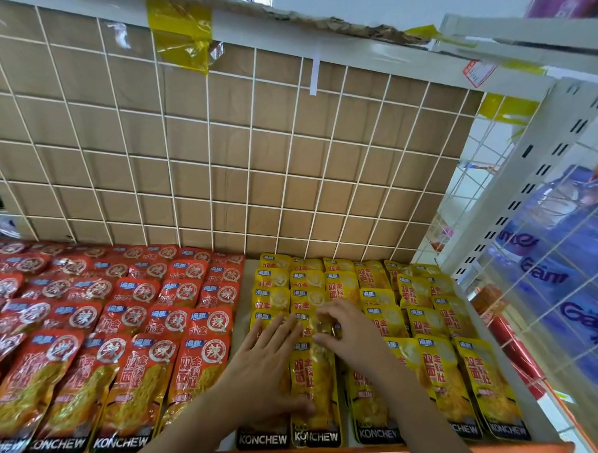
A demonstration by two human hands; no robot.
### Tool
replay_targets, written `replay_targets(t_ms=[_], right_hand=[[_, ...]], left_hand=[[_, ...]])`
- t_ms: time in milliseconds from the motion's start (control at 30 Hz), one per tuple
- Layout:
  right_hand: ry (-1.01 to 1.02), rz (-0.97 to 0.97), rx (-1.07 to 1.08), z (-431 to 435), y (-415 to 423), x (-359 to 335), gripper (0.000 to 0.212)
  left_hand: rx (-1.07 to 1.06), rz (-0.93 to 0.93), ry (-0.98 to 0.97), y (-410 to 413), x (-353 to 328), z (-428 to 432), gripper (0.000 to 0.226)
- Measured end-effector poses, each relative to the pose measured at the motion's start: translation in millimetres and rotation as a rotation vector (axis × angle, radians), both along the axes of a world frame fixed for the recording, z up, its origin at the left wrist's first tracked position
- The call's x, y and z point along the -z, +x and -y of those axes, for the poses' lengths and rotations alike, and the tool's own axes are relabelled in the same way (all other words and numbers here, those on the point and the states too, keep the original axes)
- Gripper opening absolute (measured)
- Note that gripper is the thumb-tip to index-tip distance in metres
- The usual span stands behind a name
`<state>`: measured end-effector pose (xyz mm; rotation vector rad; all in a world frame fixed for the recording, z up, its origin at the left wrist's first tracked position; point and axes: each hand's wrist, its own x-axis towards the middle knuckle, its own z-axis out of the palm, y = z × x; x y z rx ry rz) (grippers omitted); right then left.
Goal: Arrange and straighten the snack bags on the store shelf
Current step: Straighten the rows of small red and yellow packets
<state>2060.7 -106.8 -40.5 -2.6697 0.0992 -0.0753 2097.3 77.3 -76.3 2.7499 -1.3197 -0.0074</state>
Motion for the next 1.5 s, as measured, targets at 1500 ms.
replay_targets(t_ms=[1500], right_hand=[[0.013,0.015,0.107,57.7,-39.6,-13.4,0.024]], left_hand=[[0.054,-0.186,-0.232,16.3,-42.1,48.2,0.044]])
